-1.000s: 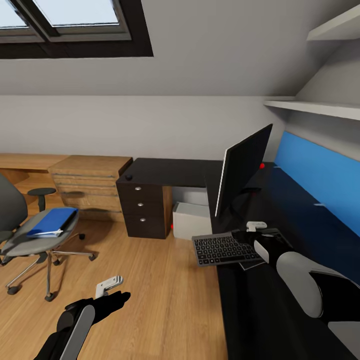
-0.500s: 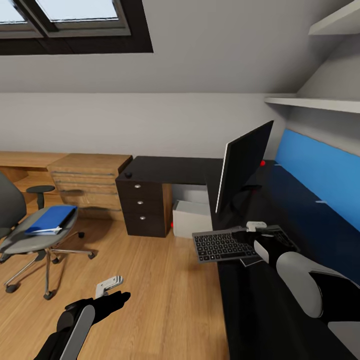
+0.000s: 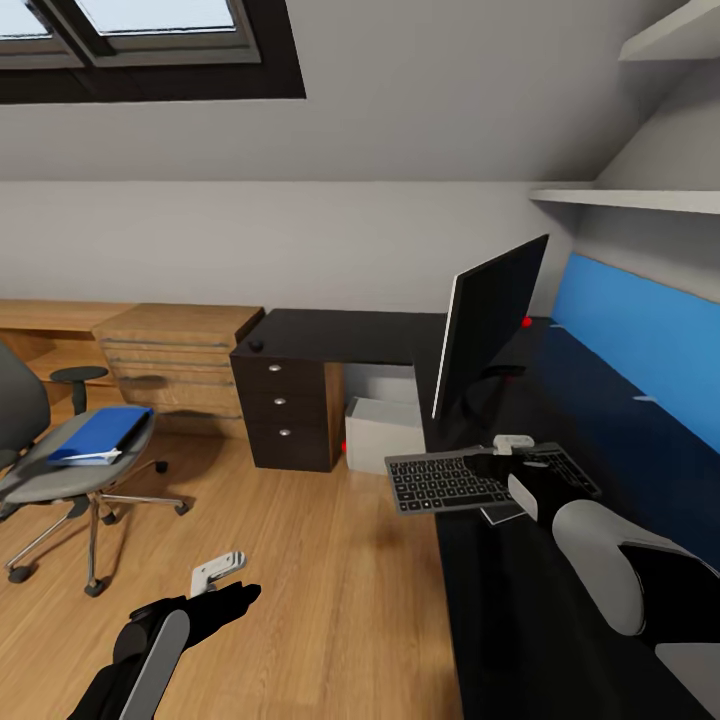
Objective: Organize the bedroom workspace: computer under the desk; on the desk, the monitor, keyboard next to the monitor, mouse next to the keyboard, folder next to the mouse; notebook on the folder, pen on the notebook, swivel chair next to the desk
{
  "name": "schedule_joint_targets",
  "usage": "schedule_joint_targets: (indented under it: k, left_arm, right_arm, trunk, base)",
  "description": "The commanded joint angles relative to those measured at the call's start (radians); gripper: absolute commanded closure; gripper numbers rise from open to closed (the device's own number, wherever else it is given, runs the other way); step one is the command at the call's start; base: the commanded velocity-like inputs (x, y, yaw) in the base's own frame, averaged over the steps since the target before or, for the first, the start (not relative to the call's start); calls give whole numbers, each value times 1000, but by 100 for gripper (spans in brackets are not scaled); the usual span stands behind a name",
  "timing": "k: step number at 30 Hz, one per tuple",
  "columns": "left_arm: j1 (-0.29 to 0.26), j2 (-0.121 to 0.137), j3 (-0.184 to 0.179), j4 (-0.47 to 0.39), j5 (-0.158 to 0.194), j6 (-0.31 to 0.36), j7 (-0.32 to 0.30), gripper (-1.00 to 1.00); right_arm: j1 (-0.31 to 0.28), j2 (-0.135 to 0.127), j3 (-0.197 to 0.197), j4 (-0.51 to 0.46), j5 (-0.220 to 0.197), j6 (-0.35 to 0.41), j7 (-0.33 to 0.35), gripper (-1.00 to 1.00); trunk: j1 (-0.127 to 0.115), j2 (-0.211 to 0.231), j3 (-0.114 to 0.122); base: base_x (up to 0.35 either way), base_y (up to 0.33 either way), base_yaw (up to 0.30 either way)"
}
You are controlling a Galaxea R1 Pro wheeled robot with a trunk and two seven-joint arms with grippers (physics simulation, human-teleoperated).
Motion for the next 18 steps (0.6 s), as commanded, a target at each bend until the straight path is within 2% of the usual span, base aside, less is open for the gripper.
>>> schedule_joint_targets:
  k: [1, 6, 10, 15, 18]
  left_arm:
    - [-1, 0, 0, -1, 11, 3, 8, -100]
    - [-1, 2, 2, 1, 11, 2, 8, -100]
    - [-1, 13, 2, 2, 11, 0, 8, -100]
    - [-1, 14, 3, 2, 11, 0, 7, -100]
    - [-1, 14, 3, 2, 11, 0, 8, -100]
  right_arm:
    - [0, 0, -11, 45, 9, 6, 5, -100]
    - [1, 0, -11, 46, 9, 6, 5, -100]
    - [0, 2, -11, 46, 10, 6, 4, -100]
    - [1, 2, -11, 47, 11, 6, 4, -100]
    - [1, 2, -11, 46, 11, 6, 4, -100]
  trunk:
    - [0, 0, -1]
    - [0, 0, -1]
    - [0, 0, -1]
    - [0, 0, -1]
    - [0, 0, -1]
  base:
    - [0, 0, 0]
    - [0, 0, 0]
    - [-26, 0, 0]
    - [-234, 0, 0]
    - [-84, 0, 0]
